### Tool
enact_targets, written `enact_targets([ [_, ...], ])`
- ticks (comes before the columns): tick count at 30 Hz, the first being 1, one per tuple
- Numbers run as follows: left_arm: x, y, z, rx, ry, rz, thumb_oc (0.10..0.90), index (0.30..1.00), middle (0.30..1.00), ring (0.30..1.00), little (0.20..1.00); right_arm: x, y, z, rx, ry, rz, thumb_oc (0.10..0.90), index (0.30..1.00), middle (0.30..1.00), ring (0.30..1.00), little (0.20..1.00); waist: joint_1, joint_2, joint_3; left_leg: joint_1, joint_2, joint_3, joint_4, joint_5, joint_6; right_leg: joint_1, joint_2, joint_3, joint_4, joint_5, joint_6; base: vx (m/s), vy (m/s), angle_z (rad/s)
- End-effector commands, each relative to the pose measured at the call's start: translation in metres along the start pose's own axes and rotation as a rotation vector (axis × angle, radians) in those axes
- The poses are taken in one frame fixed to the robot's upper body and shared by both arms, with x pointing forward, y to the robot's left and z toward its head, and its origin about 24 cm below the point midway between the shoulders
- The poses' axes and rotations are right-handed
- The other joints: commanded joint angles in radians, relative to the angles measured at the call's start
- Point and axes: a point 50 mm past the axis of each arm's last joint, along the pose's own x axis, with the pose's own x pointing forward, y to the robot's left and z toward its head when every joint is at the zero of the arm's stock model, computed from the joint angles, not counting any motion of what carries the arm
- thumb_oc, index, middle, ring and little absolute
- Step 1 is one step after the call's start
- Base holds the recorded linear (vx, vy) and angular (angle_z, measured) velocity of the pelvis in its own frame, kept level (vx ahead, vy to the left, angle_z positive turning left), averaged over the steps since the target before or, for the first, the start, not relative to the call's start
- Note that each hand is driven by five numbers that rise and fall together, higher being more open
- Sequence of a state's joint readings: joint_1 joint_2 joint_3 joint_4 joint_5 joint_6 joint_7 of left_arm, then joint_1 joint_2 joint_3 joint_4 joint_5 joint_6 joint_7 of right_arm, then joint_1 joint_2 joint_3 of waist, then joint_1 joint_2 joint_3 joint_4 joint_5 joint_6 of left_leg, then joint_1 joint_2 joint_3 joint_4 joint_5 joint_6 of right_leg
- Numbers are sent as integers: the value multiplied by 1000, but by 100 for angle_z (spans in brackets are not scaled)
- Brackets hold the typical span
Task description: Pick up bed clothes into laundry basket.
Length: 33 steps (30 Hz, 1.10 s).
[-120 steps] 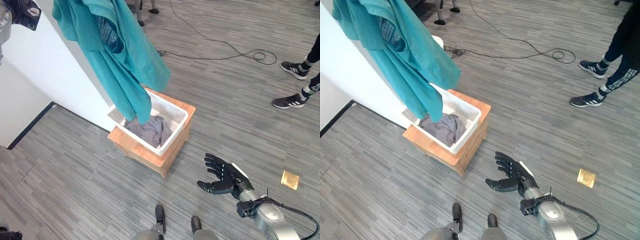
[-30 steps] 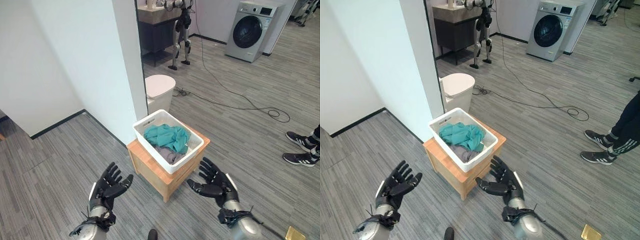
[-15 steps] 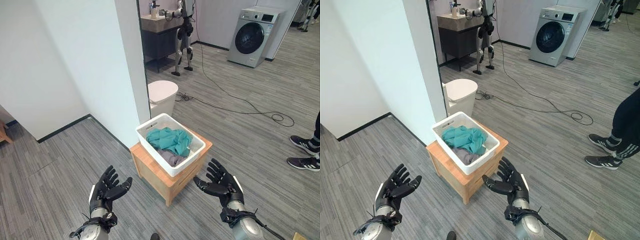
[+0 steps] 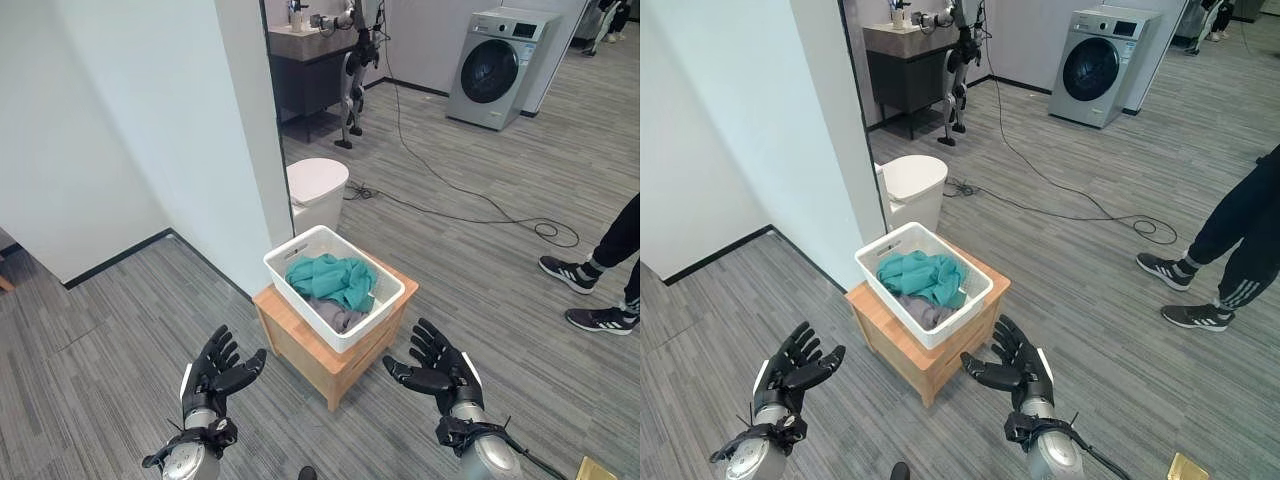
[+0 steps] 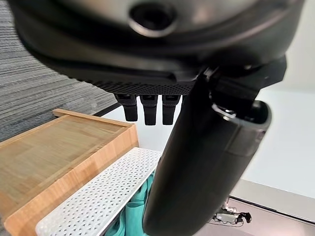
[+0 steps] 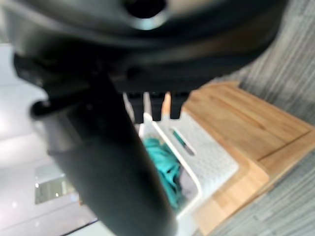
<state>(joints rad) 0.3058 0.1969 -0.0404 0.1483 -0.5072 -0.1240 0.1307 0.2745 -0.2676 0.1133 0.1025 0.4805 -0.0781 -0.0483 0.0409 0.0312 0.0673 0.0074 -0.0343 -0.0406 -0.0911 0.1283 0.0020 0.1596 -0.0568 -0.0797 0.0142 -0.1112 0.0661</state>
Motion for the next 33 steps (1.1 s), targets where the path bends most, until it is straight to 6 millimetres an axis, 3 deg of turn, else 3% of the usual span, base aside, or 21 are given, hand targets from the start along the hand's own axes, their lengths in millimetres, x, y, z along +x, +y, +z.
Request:
enact_targets([
  [1, 17, -11, 57, 54, -277, -72, 800, 900, 900, 900, 900, 12, 20, 61, -12, -317, 97, 800, 900, 900, 900, 900, 14, -38, -37, 1, 39, 1, 17, -80, -17, -47, -51, -1, -9, 22, 41, 0, 0, 0],
  [33, 19, -17, 54, 65, -257, -103, 800, 900, 900, 900, 900, 12, 19, 56, -39, -294, 99, 800, 900, 900, 900, 900, 9, -36, -28, -3, 38, -7, 14, -86, -14, -58, -52, 10, -3, 22, 41, 0, 0, 0],
])
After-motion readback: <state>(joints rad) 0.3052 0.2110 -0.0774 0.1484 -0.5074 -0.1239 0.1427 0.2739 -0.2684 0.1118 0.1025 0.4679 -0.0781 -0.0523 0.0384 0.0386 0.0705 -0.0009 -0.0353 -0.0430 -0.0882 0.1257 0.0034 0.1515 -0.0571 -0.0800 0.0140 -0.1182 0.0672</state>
